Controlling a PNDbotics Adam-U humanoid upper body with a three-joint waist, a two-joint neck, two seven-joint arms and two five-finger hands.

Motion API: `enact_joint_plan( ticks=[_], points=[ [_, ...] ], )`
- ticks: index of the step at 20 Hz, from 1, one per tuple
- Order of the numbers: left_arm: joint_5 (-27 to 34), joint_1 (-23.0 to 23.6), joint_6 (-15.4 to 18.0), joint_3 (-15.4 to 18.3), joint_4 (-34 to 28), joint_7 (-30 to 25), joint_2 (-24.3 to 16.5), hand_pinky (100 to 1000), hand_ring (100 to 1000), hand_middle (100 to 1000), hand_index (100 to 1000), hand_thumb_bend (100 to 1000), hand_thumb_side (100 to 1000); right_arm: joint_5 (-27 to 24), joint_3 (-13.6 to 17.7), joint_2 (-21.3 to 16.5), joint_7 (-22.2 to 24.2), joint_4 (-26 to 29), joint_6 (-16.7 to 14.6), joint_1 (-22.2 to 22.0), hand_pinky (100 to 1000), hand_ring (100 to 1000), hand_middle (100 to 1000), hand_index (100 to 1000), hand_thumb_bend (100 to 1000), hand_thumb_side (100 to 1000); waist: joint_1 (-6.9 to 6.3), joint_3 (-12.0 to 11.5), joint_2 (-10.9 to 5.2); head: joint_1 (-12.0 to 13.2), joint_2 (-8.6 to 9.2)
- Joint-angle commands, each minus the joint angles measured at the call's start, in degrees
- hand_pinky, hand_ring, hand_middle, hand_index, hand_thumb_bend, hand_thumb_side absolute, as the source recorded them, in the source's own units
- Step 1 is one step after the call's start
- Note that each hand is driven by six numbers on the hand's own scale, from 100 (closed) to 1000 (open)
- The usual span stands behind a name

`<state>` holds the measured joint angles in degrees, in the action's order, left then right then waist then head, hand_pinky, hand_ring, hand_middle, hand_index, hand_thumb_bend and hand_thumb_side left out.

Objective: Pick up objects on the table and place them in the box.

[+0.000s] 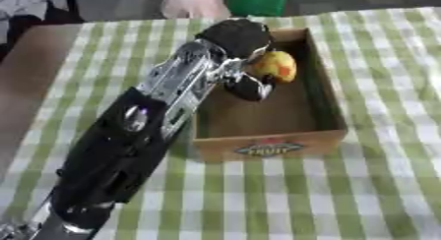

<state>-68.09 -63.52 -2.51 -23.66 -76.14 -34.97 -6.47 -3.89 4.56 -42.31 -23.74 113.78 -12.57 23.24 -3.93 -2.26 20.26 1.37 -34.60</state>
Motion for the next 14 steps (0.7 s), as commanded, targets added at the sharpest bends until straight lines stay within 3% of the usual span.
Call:
enact_joint_plan(
  ticks=[1,9,13,14],
  points=[
    [-0.3,-0.8,0.9,-0.2,1.0,-0.1,0.1,474,631,597,737,100,408,0.0,0.4,-1.9,-0.1,0.8,0.1,0.7,642,727,755,815,100,704,0.28,0.0,-1.03,0.1,0.7],
    [-3.2,-0.7,2.4,-0.1,4.5,-2.4,0.4,524,706,670,832,100,591,0.1,0.4,-1.8,-0.2,0.8,0.1,0.7,642,726,755,815,100,705,0.22,0.2,-1.06,0.1,0.71],
    [-5.7,-0.7,3.5,0.2,5.2,-4.1,0.3,583,771,737,901,105,629,0.1,0.5,-1.8,-0.3,0.8,0.2,0.5,641,726,755,815,100,705,0.19,0.1,-1.17,-0.1,0.74],
    [-6.3,-0.7,3.7,0.3,5.2,-4.4,0.2,600,793,758,918,181,649,0.1,0.5,-1.8,-0.3,0.8,0.2,0.5,641,726,755,815,100,705,0.19,0.1,-1.2,-0.1,0.76]
  ],
)
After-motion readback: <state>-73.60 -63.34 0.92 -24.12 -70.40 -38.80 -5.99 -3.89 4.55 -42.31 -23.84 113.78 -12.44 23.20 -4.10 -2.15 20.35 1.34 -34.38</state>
